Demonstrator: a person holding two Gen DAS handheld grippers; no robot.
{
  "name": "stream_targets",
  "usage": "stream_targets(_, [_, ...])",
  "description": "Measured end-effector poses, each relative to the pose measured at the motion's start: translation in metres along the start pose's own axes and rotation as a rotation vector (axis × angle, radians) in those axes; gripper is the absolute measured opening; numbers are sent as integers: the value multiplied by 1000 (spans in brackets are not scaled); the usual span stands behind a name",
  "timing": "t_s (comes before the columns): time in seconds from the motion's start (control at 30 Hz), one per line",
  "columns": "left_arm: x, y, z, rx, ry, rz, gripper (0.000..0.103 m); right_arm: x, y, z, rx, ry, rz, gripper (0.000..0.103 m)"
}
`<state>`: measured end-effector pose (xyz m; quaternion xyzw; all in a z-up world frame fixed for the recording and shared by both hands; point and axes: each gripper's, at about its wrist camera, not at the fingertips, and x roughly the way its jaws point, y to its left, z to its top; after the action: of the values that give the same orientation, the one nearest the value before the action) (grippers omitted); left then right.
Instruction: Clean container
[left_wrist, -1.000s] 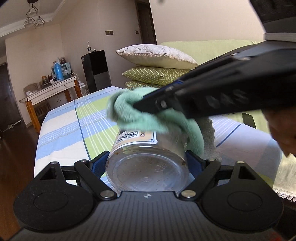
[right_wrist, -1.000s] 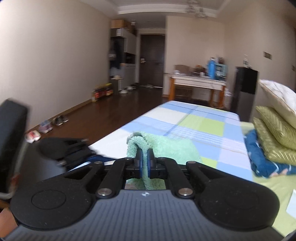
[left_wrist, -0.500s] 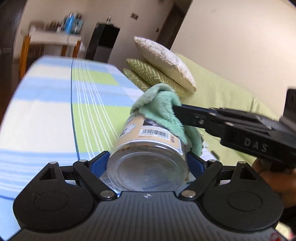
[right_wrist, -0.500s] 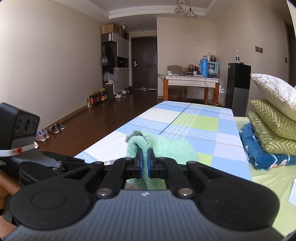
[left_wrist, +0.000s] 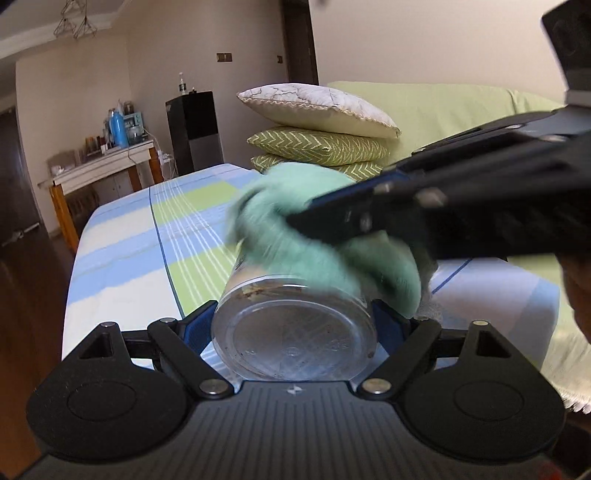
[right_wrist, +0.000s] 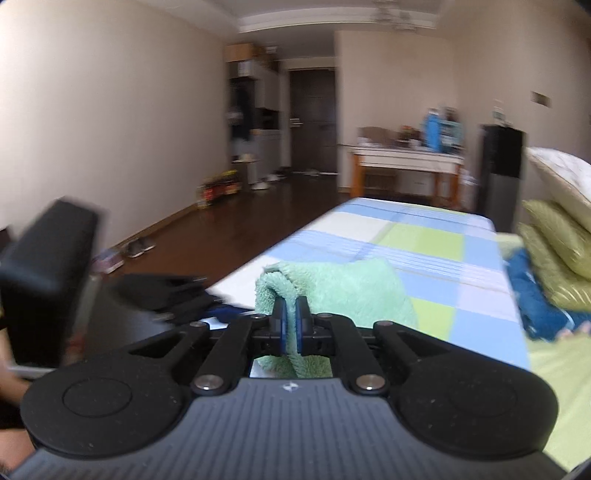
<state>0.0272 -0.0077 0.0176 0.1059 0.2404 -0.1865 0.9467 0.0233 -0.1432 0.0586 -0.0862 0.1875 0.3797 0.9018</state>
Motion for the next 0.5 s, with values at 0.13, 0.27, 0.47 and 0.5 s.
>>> stream_targets(0.13, [0, -5, 1, 24, -4, 10, 86, 2, 3, 3, -30, 8, 1, 3])
stream_targets(0.27, [0, -11, 1, 65, -8, 25, 86, 11, -16, 7, 7, 3, -72, 3])
stream_targets(0.47, [1, -12, 0, 60, -13, 25, 87, 14, -30, 3, 76, -18, -102, 3])
stream_targets(0.5, [0, -12, 0, 56, -14, 22, 87, 14, -29, 1, 74, -21, -104, 4])
